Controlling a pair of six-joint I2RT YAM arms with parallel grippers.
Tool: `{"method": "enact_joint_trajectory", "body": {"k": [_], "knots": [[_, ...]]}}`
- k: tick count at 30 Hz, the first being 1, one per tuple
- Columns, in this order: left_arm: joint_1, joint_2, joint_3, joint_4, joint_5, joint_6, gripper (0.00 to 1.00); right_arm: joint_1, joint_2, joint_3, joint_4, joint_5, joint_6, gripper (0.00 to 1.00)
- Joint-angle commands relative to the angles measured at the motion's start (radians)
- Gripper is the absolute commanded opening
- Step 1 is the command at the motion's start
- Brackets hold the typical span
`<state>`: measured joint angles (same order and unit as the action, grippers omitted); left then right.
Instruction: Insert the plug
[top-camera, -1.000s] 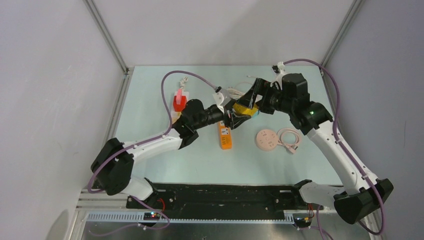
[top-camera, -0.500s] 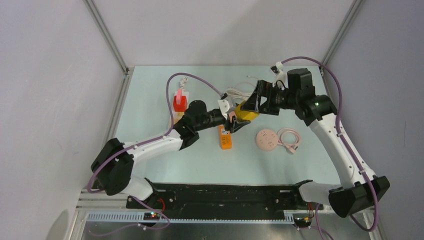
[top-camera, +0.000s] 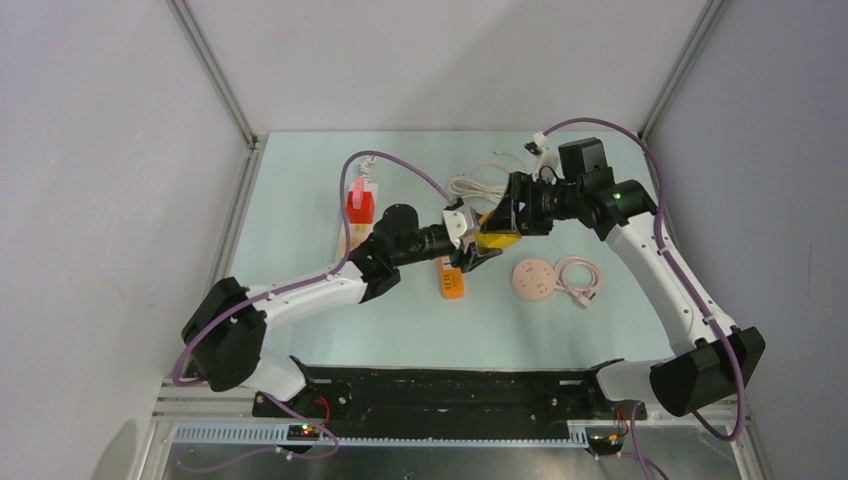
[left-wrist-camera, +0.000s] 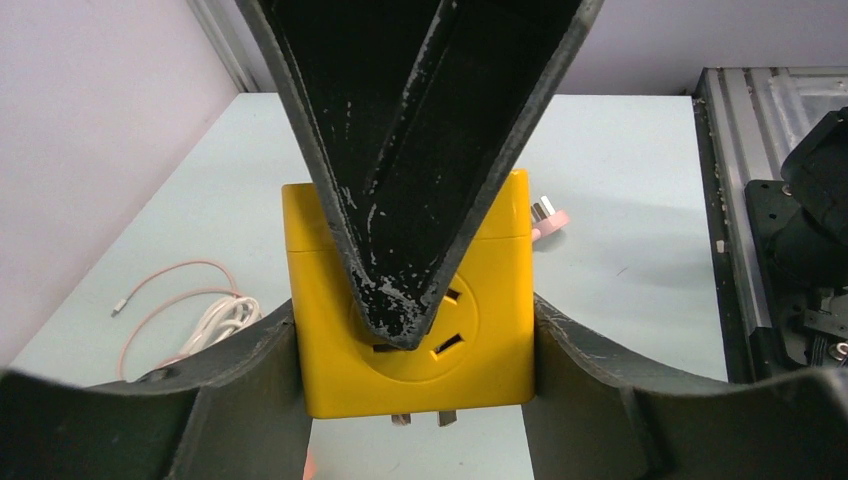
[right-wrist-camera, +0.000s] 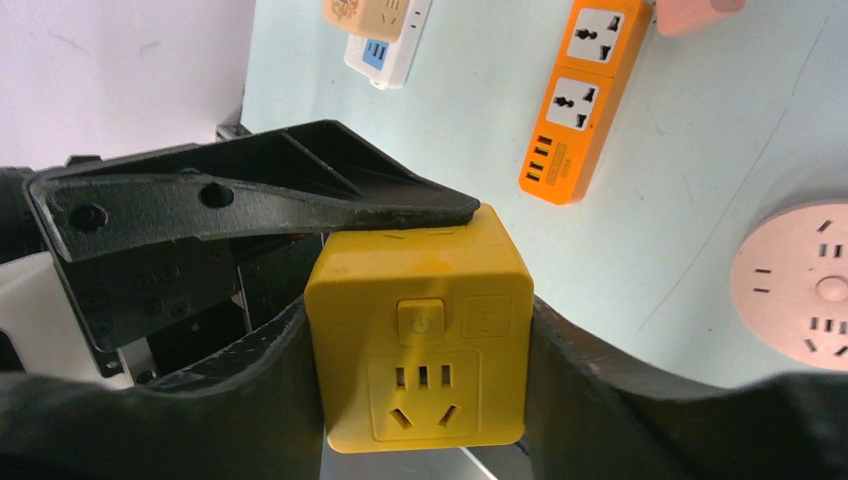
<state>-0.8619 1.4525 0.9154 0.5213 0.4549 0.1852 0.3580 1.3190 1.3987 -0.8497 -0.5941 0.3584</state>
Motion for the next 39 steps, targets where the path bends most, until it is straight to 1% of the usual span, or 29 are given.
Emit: {"method": "enact_joint_trajectory", "body": {"k": [1,2,4,6,7,9,10,11,12,14,16,17,21,23,26,28,33,39], "knots": [[-0.008,-0.039,0.015,0.044,-0.051,0.004,0.37,0.009,0.021,0.037,-0.009,-0.091,-0.040,0.15],[-0.008,-0.041,0.014,0.044,-0.088,-0.020,0.69,0.008,0.021,0.041,-0.016,-0.070,-0.074,0.11],[-0.009,-0.053,0.003,0.044,-0.129,-0.037,0.95,0.001,0.014,0.041,-0.033,-0.008,-0.140,0.00],[-0.008,-0.076,-0.031,0.045,-0.164,-0.037,0.99,-0.019,0.005,0.037,-0.038,0.083,-0.206,0.00],[-0.007,-0.097,-0.043,0.045,-0.186,-0.033,0.99,-0.029,0.000,0.035,-0.033,0.116,-0.256,0.00],[-0.004,-0.137,-0.083,0.045,-0.220,-0.030,1.00,-0.059,-0.022,0.003,0.016,0.258,-0.335,0.00],[-0.003,-0.152,-0.113,0.046,-0.233,-0.032,1.00,-0.066,-0.045,-0.036,0.064,0.296,-0.368,0.00],[0.000,-0.182,-0.128,0.045,-0.258,-0.035,1.00,-0.076,-0.056,-0.059,0.086,0.344,-0.438,0.00],[0.001,-0.200,-0.165,0.045,-0.269,-0.036,1.00,-0.086,-0.074,-0.099,0.112,0.355,-0.473,0.00],[0.009,-0.252,-0.216,0.046,-0.316,-0.035,1.00,-0.121,-0.084,-0.154,0.110,0.373,-0.566,0.00],[0.014,-0.304,-0.265,0.045,-0.385,-0.035,1.00,-0.166,-0.092,-0.193,0.077,0.357,-0.640,0.00],[0.020,-0.332,-0.280,0.045,-0.401,-0.034,1.00,-0.193,-0.104,-0.225,0.068,0.324,-0.684,0.00],[0.034,-0.409,-0.359,0.045,-0.447,-0.048,1.00,-0.249,-0.148,-0.322,0.021,0.263,-0.762,0.00],[0.037,-0.450,-0.392,0.044,-0.502,-0.066,1.00,-0.271,-0.174,-0.350,-0.013,0.231,-0.784,0.00],[0.042,-0.519,-0.442,0.023,-0.580,-0.134,1.00,-0.289,-0.206,-0.384,-0.050,0.165,-0.844,0.00],[0.041,-0.544,-0.466,0.014,-0.596,-0.168,1.00,-0.295,-0.208,-0.400,-0.057,0.113,-0.874,0.00],[0.042,-0.579,-0.497,-0.005,-0.617,-0.178,1.00,-0.298,-0.186,-0.461,0.008,0.028,-0.873,0.00],[0.044,-0.606,-0.513,-0.017,-0.653,-0.168,1.00,-0.298,-0.188,-0.579,0.151,0.121,-0.823,0.00]]}}
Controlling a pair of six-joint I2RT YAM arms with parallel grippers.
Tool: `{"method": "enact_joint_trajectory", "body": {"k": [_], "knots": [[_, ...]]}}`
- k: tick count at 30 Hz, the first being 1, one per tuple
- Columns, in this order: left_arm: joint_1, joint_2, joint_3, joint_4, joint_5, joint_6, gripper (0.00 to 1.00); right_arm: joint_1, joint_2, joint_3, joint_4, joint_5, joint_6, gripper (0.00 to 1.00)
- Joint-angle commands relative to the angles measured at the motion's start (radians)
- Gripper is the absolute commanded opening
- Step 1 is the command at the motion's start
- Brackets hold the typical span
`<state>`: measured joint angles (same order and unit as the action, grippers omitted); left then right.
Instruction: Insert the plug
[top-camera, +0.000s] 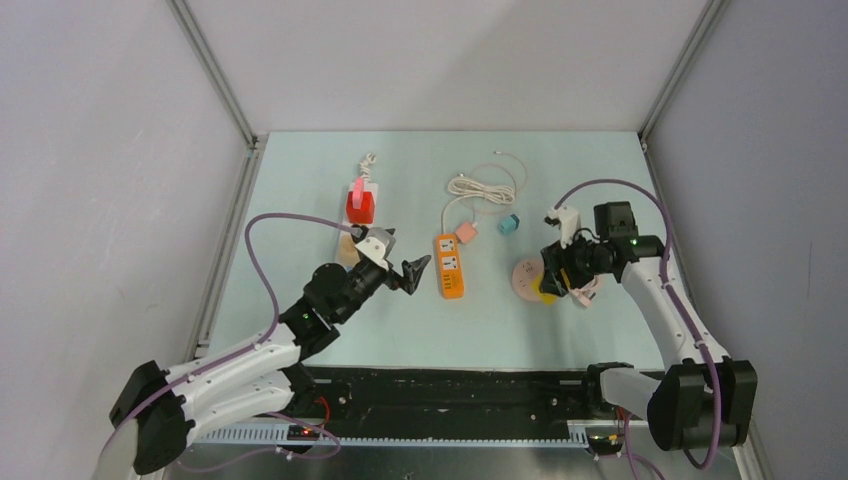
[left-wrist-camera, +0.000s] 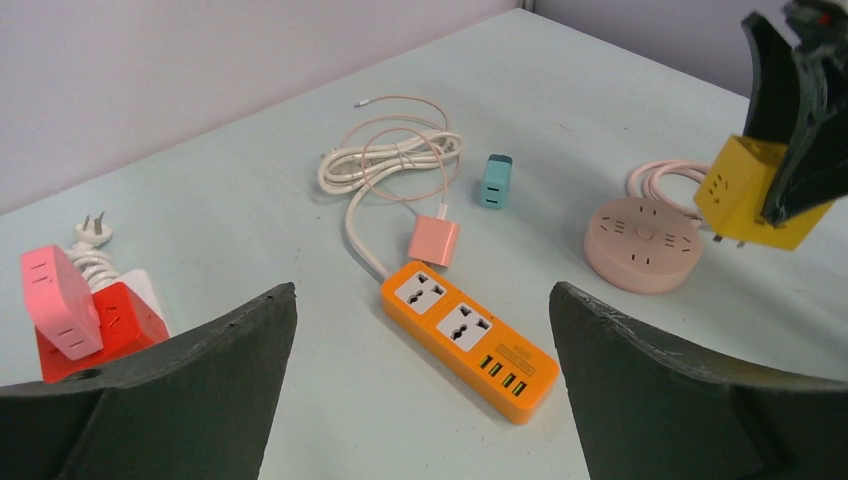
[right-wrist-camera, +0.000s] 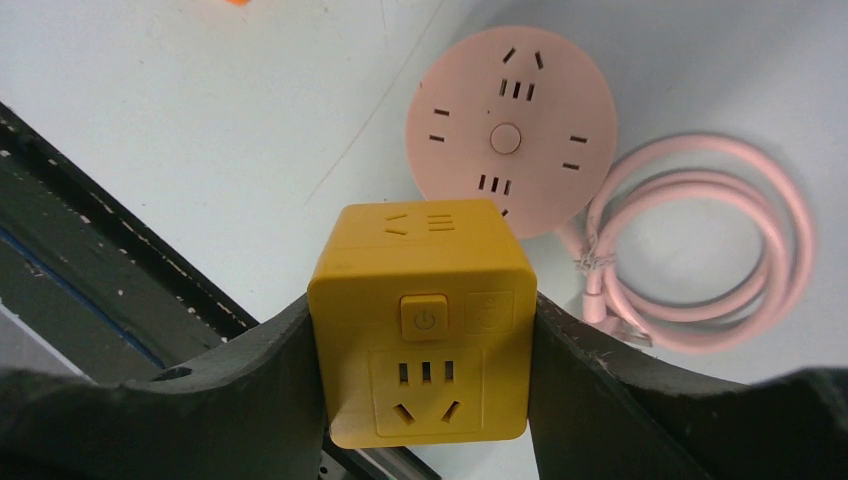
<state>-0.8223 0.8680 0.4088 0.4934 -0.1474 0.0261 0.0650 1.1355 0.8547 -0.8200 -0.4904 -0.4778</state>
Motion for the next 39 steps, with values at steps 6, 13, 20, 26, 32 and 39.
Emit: {"method": "enact_joint_trajectory", "body": {"k": [6,13,20,26,32,39], "knots": [[0.003,-0.009,-0.008,0.009,-0.114,-0.018,1.00,-0.007,0.025,-0.059,0.187,0.027,0.016,0.00],[0.004,0.004,-0.014,0.008,-0.133,-0.008,1.00,-0.009,0.010,-0.059,0.254,0.043,0.056,0.00],[0.004,-0.001,-0.018,0.008,-0.132,-0.015,1.00,-0.010,0.039,-0.059,0.253,0.065,0.058,0.00],[0.005,-0.006,-0.025,0.007,-0.131,-0.019,1.00,-0.009,0.069,-0.059,0.250,0.079,0.067,0.00],[0.004,-0.005,-0.030,0.007,-0.131,-0.019,1.00,-0.009,0.086,-0.059,0.244,0.075,0.060,0.00],[0.003,-0.014,-0.030,0.008,-0.147,-0.019,1.00,0.010,0.102,-0.057,0.241,0.115,0.070,0.00]]}}
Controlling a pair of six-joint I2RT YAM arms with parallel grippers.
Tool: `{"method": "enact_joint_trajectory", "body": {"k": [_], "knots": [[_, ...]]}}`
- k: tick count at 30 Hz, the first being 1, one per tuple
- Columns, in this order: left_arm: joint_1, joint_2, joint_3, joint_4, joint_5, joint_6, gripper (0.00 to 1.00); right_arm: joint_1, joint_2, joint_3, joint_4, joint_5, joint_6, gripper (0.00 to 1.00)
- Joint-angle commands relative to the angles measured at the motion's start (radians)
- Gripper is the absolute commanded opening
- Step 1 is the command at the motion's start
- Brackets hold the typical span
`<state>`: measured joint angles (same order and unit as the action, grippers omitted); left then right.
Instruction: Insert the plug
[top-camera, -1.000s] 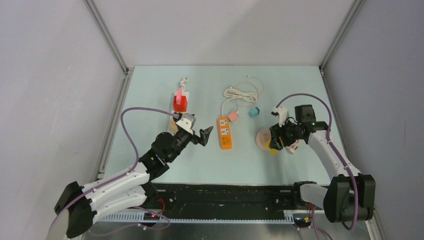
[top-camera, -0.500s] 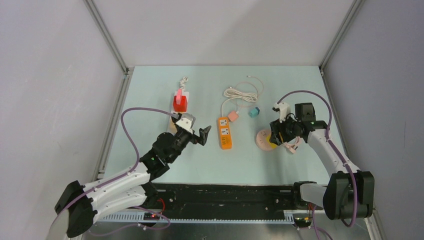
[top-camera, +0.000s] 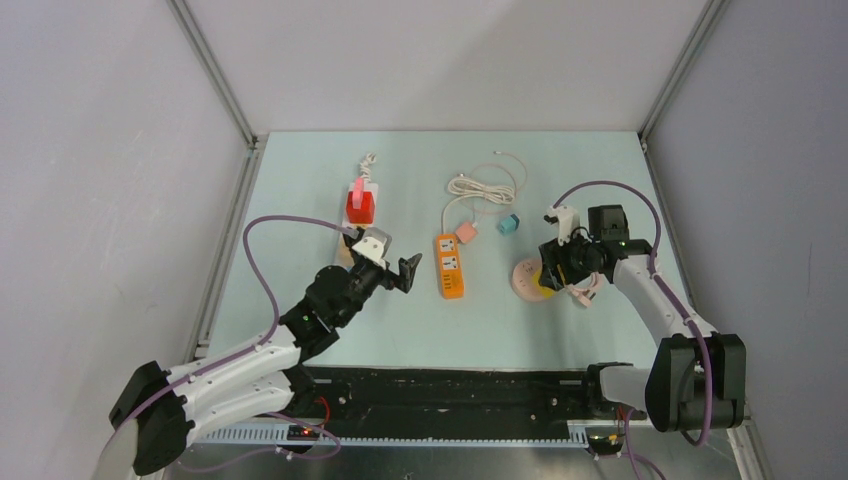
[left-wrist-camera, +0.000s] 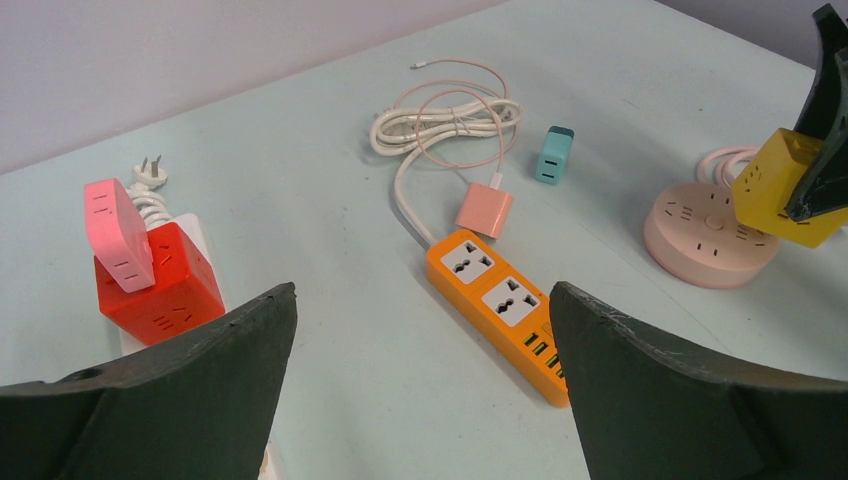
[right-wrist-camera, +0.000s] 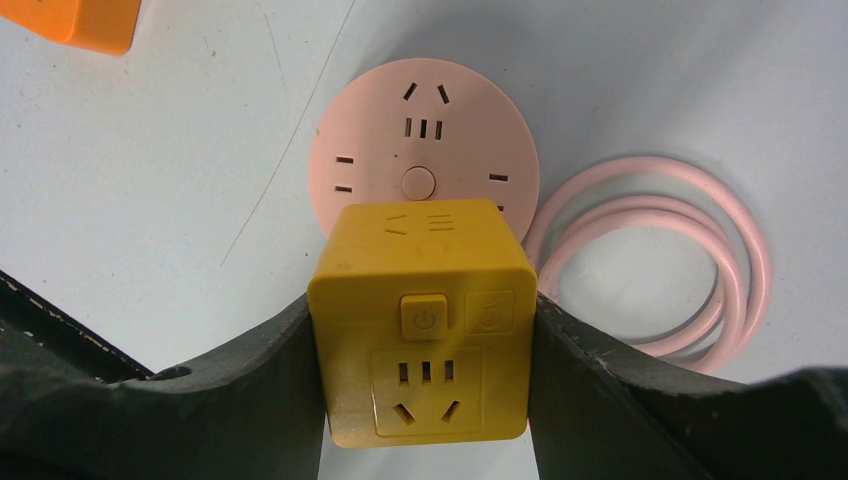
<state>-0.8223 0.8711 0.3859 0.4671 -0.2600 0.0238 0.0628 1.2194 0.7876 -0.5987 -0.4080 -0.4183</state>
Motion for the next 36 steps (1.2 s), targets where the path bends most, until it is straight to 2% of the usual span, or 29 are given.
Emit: {"method": "enact_joint_trajectory", "body": {"k": [1,8,19,28,36], "knots": [[0.004,-0.017,-0.008,0.035,-0.036,-0.016,1.00,0.022,0.023,0.011,0.014,0.042,0.016,0.00],[0.004,-0.010,-0.010,0.033,-0.039,-0.016,1.00,0.062,0.031,0.015,-0.042,0.052,0.035,0.00],[0.003,0.002,-0.010,0.034,-0.032,-0.016,1.00,0.045,-0.003,0.015,-0.092,0.148,0.036,0.00],[0.004,0.012,-0.008,0.034,-0.022,-0.042,1.00,0.035,0.010,0.015,-0.039,0.101,0.093,0.00],[0.003,0.005,-0.016,0.033,-0.026,-0.041,1.00,0.054,0.046,0.013,-0.051,0.113,0.061,0.00]]}}
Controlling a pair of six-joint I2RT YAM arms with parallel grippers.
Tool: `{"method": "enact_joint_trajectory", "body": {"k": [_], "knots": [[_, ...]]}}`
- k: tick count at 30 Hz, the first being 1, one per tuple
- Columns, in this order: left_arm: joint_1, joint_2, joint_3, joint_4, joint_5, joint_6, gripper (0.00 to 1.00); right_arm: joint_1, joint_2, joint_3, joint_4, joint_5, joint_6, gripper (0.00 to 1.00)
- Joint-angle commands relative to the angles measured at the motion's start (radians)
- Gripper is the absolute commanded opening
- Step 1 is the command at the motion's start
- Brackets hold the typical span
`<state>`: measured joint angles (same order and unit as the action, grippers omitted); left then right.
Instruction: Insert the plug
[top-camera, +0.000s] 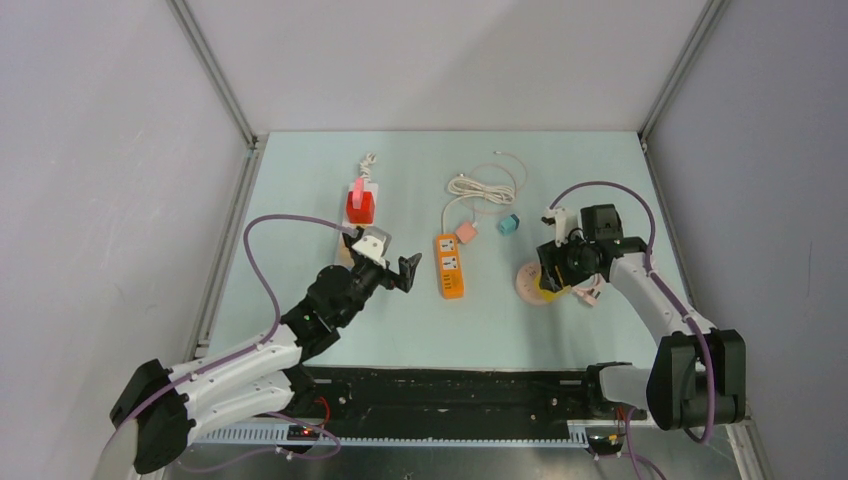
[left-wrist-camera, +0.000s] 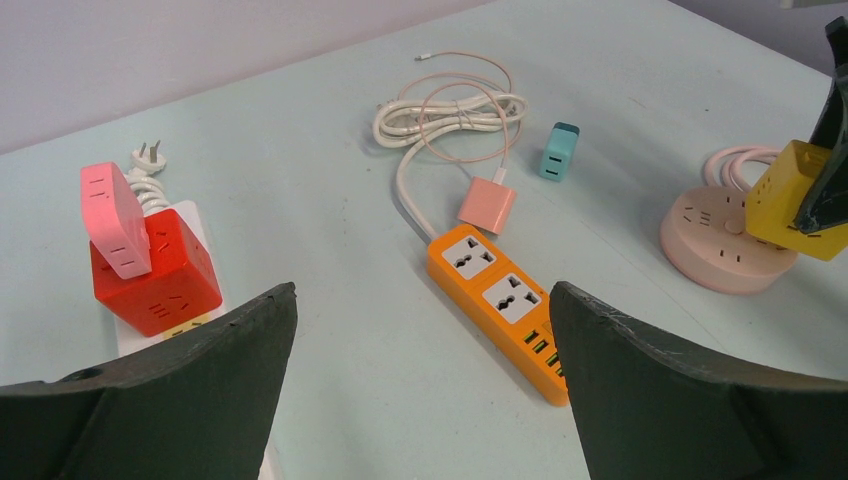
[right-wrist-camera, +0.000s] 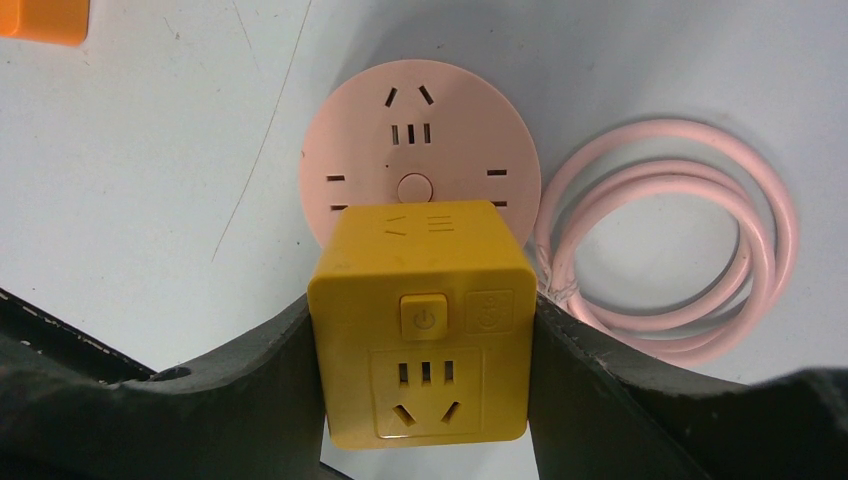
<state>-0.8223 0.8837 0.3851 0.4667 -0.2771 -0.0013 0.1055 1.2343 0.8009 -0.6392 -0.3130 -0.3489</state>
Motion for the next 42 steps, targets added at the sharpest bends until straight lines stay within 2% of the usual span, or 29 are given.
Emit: {"method": "enact_joint_trajectory", "body": {"k": [1,8,12,16,28,31,37,42], "knots": [[0.004,-0.008,-0.015,0.034,-0.011,-0.017,1.00,0.013,0.033,0.000,-0.006,0.019,-0.011,0.00],[0.004,0.003,-0.010,0.034,-0.009,-0.014,1.00,0.075,0.068,0.001,0.059,0.070,0.046,0.00],[0.004,0.008,-0.008,0.033,-0.007,-0.013,1.00,0.177,0.110,0.013,0.150,0.112,0.138,0.00],[0.004,0.008,-0.001,0.034,-0.010,-0.007,1.00,0.228,0.160,0.039,0.214,0.118,0.261,0.00],[0.007,0.003,-0.002,0.026,-0.014,0.000,1.00,0.358,0.149,-0.002,0.356,0.347,0.423,0.00],[0.007,0.002,-0.004,0.023,-0.014,-0.001,1.00,0.373,0.119,-0.071,0.406,0.355,0.443,0.00],[0.006,0.003,-0.002,0.023,-0.006,-0.006,1.00,0.371,0.075,-0.097,0.410,0.342,0.482,0.00],[0.007,0.006,0.000,0.023,0.005,-0.012,1.00,0.402,0.085,-0.086,0.434,0.331,0.607,0.00]]}}
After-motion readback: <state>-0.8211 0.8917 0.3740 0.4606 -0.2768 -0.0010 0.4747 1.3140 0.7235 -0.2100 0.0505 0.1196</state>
